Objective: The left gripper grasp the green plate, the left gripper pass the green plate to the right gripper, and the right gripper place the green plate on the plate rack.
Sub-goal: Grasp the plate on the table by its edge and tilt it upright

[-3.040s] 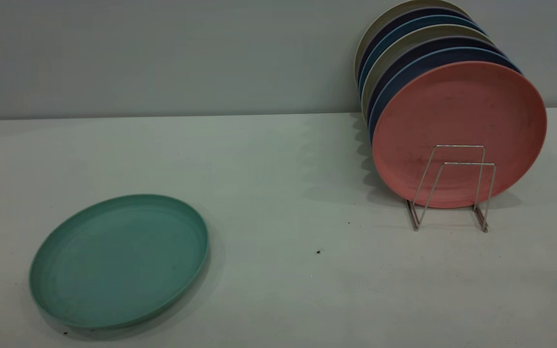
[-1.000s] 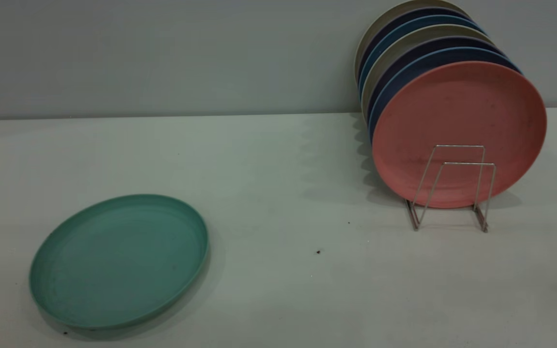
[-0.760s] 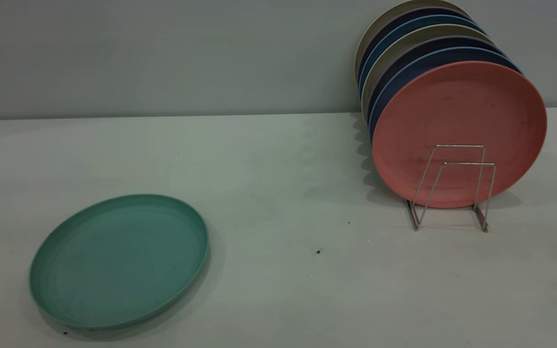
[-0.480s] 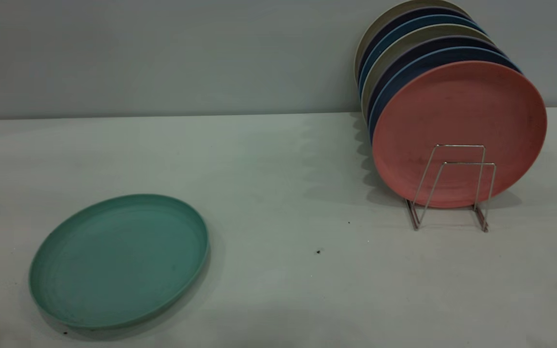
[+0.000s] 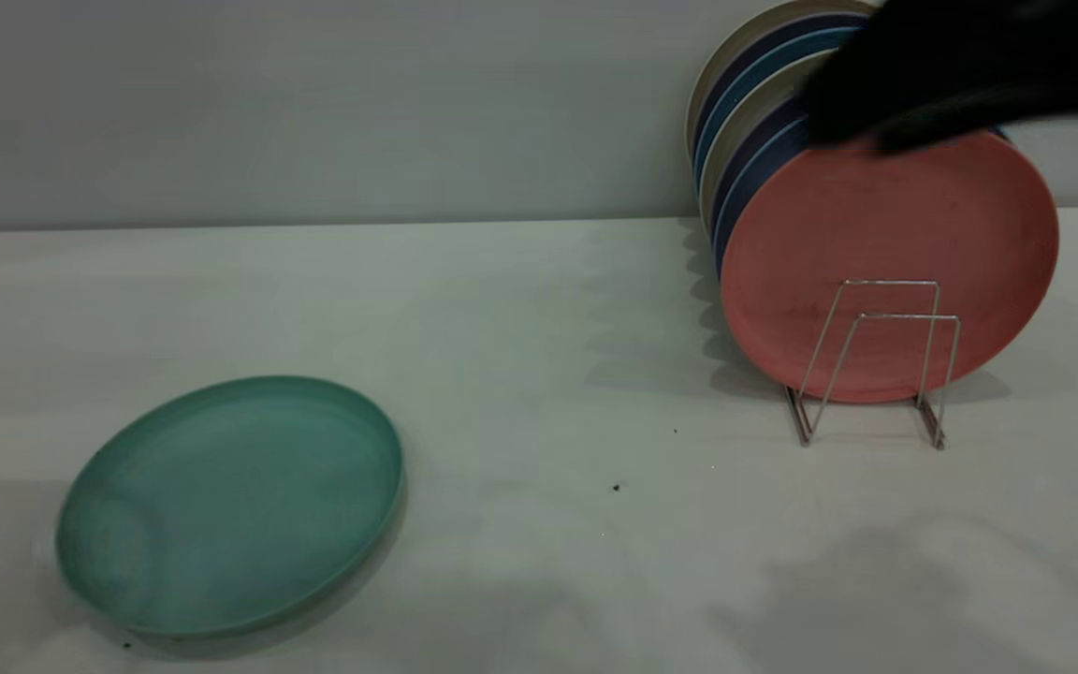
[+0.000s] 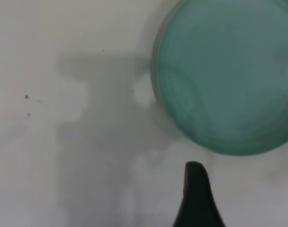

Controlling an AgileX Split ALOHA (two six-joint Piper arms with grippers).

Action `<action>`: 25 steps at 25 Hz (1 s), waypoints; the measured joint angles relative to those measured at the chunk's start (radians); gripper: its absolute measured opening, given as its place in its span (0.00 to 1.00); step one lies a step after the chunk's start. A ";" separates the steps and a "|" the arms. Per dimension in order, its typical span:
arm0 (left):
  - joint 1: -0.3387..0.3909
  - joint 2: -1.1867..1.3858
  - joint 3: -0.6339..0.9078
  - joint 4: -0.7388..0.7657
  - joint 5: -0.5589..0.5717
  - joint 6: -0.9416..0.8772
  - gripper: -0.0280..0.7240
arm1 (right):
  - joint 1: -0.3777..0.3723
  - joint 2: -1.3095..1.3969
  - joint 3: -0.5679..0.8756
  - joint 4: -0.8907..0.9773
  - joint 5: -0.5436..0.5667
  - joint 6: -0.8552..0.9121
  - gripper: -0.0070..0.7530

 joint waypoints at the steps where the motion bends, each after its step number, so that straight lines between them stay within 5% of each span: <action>1: 0.000 0.033 -0.012 0.000 -0.001 0.008 0.76 | 0.038 0.036 -0.017 0.001 0.001 0.000 0.60; 7: 0.046 0.225 -0.087 -0.005 -0.004 0.031 0.76 | 0.161 0.303 -0.176 -0.064 0.079 0.162 0.60; 14: 0.106 0.442 -0.172 -0.066 -0.039 0.125 0.76 | 0.166 0.501 -0.319 -0.137 0.151 0.236 0.60; 25: 0.106 0.663 -0.186 -0.234 -0.210 0.373 0.76 | 0.166 0.526 -0.336 -0.094 0.159 0.213 0.60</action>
